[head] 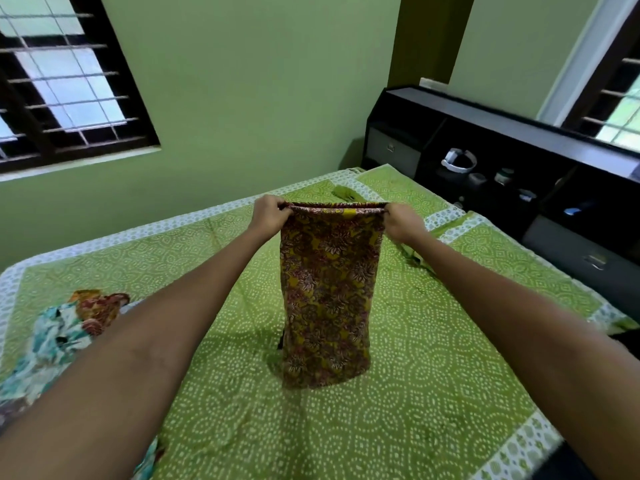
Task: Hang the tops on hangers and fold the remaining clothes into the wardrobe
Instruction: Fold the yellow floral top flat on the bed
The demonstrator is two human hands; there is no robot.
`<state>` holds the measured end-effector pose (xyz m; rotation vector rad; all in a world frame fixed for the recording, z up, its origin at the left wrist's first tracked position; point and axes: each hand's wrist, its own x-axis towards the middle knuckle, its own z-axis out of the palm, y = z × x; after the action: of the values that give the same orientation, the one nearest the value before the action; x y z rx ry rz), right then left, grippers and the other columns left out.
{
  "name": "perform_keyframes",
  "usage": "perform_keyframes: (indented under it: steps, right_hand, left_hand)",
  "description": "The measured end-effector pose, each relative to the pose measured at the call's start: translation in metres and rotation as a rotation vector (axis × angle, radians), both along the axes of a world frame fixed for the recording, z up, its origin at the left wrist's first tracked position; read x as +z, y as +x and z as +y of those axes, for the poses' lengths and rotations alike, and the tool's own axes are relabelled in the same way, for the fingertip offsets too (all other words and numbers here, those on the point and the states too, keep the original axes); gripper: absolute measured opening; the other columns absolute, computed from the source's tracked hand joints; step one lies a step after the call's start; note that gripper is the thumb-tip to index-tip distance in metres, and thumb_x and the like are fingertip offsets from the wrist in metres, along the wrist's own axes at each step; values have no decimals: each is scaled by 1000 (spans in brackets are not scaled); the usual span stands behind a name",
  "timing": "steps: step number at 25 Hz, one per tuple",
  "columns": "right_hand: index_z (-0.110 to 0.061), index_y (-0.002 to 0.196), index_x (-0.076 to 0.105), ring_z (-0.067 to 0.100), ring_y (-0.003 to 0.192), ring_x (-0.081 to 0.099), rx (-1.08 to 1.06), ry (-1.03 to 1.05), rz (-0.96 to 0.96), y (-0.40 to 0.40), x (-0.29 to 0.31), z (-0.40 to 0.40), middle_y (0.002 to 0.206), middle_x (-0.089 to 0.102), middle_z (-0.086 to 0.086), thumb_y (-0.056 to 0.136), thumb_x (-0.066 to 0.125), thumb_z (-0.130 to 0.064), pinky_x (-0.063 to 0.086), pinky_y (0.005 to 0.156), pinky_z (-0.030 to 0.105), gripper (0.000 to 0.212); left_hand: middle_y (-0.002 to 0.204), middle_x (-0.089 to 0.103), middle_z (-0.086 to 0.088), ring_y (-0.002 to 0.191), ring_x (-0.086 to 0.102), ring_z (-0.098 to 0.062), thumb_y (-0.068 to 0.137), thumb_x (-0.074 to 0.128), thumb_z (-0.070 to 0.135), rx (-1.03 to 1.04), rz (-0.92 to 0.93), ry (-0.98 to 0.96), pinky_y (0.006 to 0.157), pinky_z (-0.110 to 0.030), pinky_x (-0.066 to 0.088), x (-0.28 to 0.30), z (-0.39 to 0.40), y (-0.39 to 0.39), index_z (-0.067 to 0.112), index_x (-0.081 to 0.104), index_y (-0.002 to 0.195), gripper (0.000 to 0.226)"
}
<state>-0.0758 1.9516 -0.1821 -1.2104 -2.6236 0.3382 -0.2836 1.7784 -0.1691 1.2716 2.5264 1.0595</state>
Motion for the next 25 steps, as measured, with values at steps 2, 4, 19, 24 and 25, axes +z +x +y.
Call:
perform_keyframes:
  steps: [2, 4, 19, 24, 25]
  right_hand:
    - [-1, 93, 57, 36, 92, 57, -15, -24, 61, -3, 0, 19, 102, 60, 20, 95, 34, -11, 45, 70, 39, 26]
    - [-7, 89, 53, 37, 92, 58, -17, -18, 112, -6, 5, 35, 101, 60, 19, 93, 34, -16, 44, 69, 40, 22]
    - [-3, 126, 55, 33, 118, 52, -55, -35, 14, 91, -119, -65, 143, 45, 8, 98, 39, -15, 44, 93, 43, 34]
    - [-20, 131, 53, 32, 107, 60, -6, -213, -308, 162, -267, -187, 138, 51, 3, 97, 38, -17, 50, 83, 39, 37]
    - [-25, 134, 49, 32, 103, 61, 21, -230, -377, 175, -291, -211, 136, 52, 4, 97, 36, -16, 50, 79, 37, 40]
  left_hand:
    - [72, 55, -12, 70, 49, -17, 86, 58, 7, 33, -10, 37, 59, -28, 29, -2, 26, -3, 12, 55, 72, 15]
    - [76, 61, -16, 74, 53, -18, 88, 56, 7, 77, -40, 121, 60, -30, 31, 6, 48, -1, 6, 64, 76, 15]
    - [95, 71, -21, 88, 66, -30, 81, 66, 6, -113, -24, -8, 74, -32, 42, -128, -51, 65, -2, 73, 95, 17]
    - [109, 67, -18, 101, 61, -32, 88, 61, 23, -149, -53, -383, 80, -36, 45, -266, -171, 129, 11, 70, 111, 28]
    - [108, 67, -18, 102, 60, -32, 88, 59, 28, -188, -43, -434, 80, -35, 45, -292, -195, 140, 12, 70, 110, 29]
